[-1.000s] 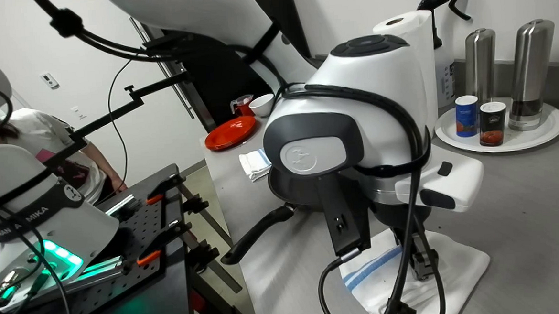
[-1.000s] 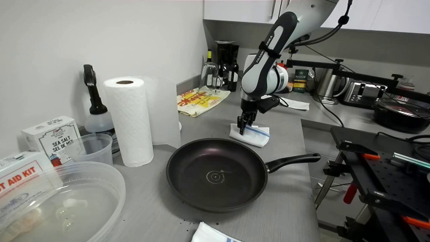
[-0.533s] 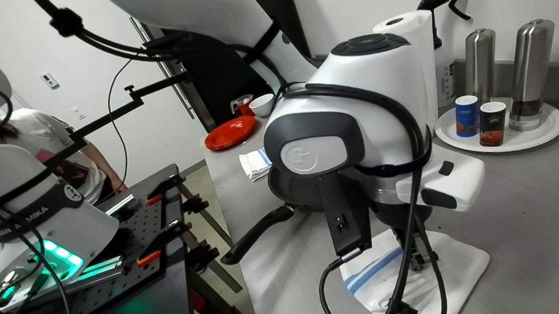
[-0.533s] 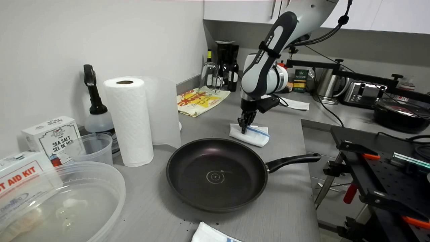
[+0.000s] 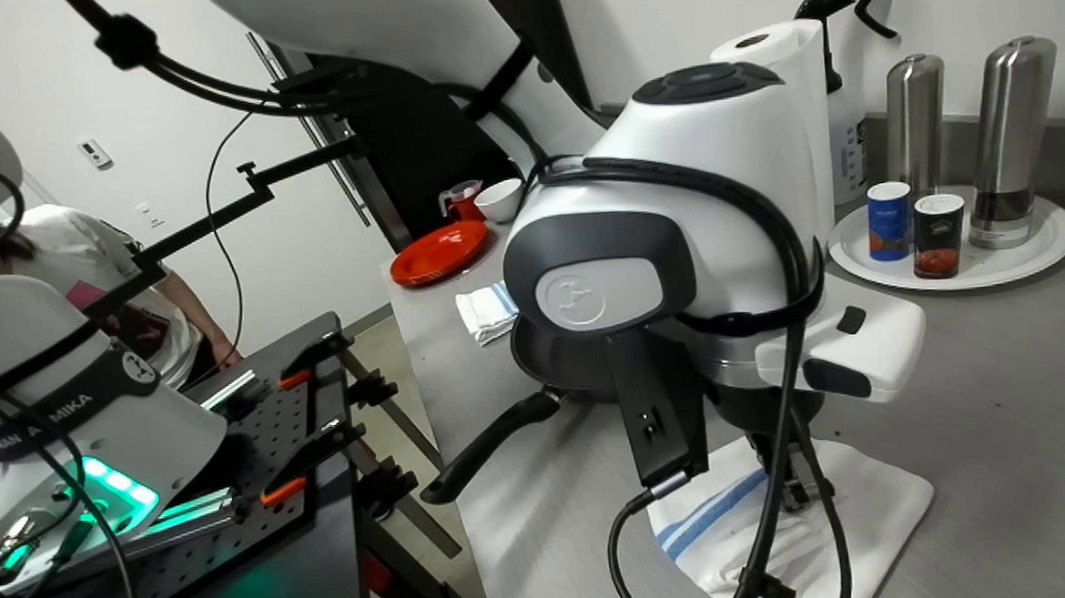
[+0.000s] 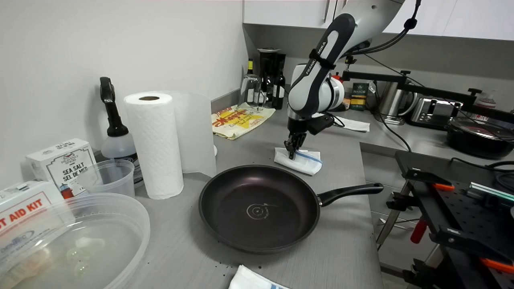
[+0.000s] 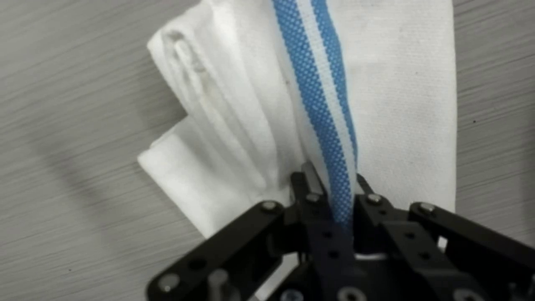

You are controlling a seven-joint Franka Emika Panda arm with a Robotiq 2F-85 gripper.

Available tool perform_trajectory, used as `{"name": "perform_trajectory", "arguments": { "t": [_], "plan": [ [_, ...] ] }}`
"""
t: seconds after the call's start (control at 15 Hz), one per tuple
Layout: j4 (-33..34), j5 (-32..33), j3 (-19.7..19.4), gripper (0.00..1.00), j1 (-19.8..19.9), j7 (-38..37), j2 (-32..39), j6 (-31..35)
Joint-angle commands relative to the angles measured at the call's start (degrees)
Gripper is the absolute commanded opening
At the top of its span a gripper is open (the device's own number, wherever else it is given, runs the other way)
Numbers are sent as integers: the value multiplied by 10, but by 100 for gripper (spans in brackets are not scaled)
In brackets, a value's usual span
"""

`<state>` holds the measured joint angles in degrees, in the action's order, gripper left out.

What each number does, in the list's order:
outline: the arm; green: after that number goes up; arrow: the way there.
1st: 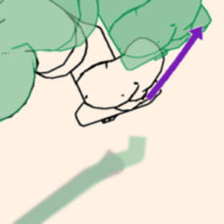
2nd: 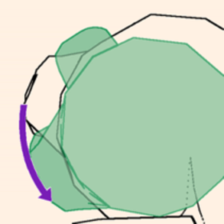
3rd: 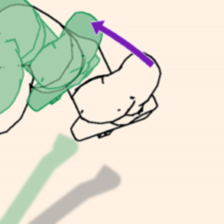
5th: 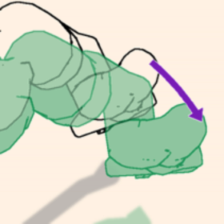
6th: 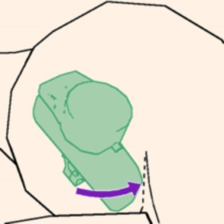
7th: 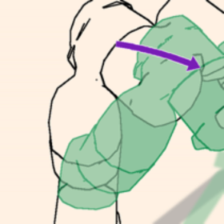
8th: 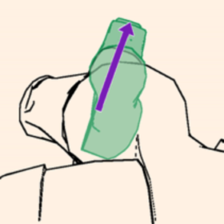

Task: Wipe the pan with a towel

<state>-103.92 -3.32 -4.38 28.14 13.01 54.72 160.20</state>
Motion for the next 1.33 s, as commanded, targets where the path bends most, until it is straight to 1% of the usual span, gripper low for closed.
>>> {"name": "perform_trajectory", "arguments": {
  "t": [0.0, 0.27, 0.53, 0.73, 1.07, 1.27],
  "plan": [
    [-2, -3, -3, 3, -8, -12, -22, -37],
    [-10, -7, 9, 3, -6, -2, -76, -64],
    [-19, -12, 18, 3, -10, 5, -149, -82],
    [-31, -14, 22, 3, -21, 10, -206, -94],
    [-58, -33, 45, 3, -37, 34, -298, -126],
    [-88, -49, 52, 3, -57, 48, -352, -138]
  ]
}}
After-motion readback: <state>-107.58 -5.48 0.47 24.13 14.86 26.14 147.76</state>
